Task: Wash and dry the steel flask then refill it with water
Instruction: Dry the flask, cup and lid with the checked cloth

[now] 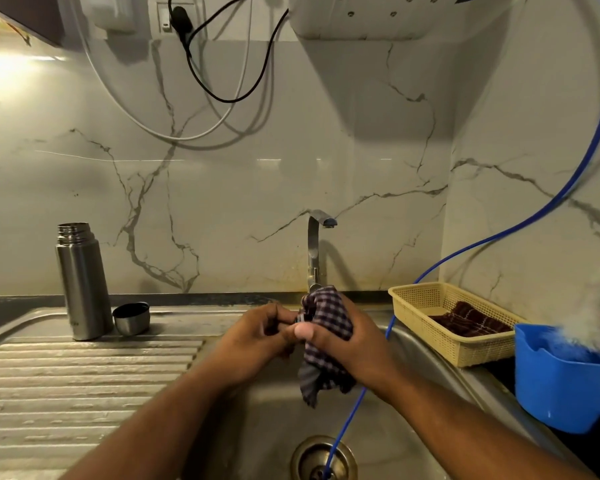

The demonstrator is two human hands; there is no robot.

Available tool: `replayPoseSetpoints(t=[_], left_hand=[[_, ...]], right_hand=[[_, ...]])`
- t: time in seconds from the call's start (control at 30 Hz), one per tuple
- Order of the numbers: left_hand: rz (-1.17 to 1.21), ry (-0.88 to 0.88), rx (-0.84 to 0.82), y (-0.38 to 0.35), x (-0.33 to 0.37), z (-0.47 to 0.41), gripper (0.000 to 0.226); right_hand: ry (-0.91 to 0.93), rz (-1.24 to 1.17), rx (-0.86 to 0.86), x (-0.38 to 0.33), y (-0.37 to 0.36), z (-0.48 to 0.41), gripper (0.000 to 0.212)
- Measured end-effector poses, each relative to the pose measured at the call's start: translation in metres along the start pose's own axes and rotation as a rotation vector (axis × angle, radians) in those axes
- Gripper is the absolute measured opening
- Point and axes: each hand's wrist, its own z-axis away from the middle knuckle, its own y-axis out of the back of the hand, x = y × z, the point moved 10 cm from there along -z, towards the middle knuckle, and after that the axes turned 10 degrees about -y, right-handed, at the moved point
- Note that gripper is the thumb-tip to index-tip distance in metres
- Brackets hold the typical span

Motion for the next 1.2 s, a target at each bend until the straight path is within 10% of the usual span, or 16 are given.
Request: replayPoseSetpoints(t=[0.2, 0.5, 0.83, 1.2], left_hand=[[0.511, 0.202, -0.070, -0.017, -0.016, 0.008, 0.041], [-0.263, -0.235, 0.000, -0.001, 0.035, -0.001, 0.023], [0.165, 0.142, -0.052, -0.007, -0.003, 0.009, 0.033], [-0.164, -0.064, -0.053, 0.000, 0.021, 0.002, 0.039]], right_hand=[[0.354, 0.362, 0.019, -0.030, -0.007, 0.010, 0.068], [-0.319, -0.494, -0.214, 0.018, -0.018, -0.003, 0.062], [0.212, 0.435, 0.011, -0.028, -0.004, 0.009, 0.083], [-0.104, -0.088, -0.094, 0.005, -0.003, -0.003, 0.068]])
